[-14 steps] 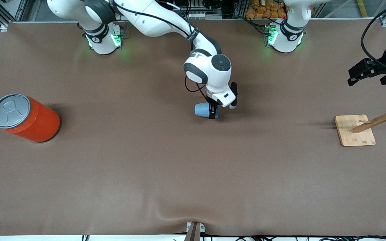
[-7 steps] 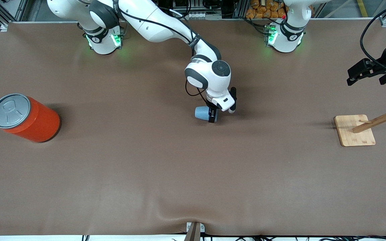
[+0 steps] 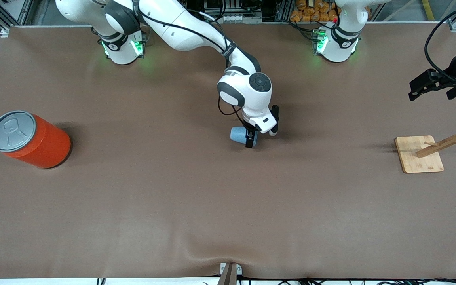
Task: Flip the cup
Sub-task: 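Lift the blue cup and carry it toward the table middle, then lower the cup onto its side and open the right gripper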
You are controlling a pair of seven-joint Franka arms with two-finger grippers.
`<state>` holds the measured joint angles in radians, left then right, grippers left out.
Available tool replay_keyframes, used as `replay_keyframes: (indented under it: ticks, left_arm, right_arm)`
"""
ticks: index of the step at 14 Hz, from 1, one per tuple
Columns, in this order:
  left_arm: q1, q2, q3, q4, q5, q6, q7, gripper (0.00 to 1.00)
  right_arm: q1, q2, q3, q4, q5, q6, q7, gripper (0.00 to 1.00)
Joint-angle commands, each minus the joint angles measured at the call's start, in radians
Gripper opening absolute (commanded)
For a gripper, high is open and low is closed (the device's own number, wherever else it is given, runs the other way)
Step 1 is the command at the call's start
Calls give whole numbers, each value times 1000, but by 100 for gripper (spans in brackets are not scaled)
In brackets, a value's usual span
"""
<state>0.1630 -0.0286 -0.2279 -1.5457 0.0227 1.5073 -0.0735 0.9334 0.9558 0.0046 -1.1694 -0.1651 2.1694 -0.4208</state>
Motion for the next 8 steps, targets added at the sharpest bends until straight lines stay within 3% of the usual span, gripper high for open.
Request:
replay_keyframes:
  ticks: [1,5,8]
  left_arm:
    - [7,3,-7,10,6,-16,15,100]
    - [6,7,-7,13,6,-16,15,100]
    - [7,10,-7,13,6,-16,12,100]
  right_arm:
    - [-16,-44,12,11,-16,-93,-18,100]
    - [-8,-120,28,13,2,-241,-23,100]
    - [-56,-182,26,20,67,-302,-23,100]
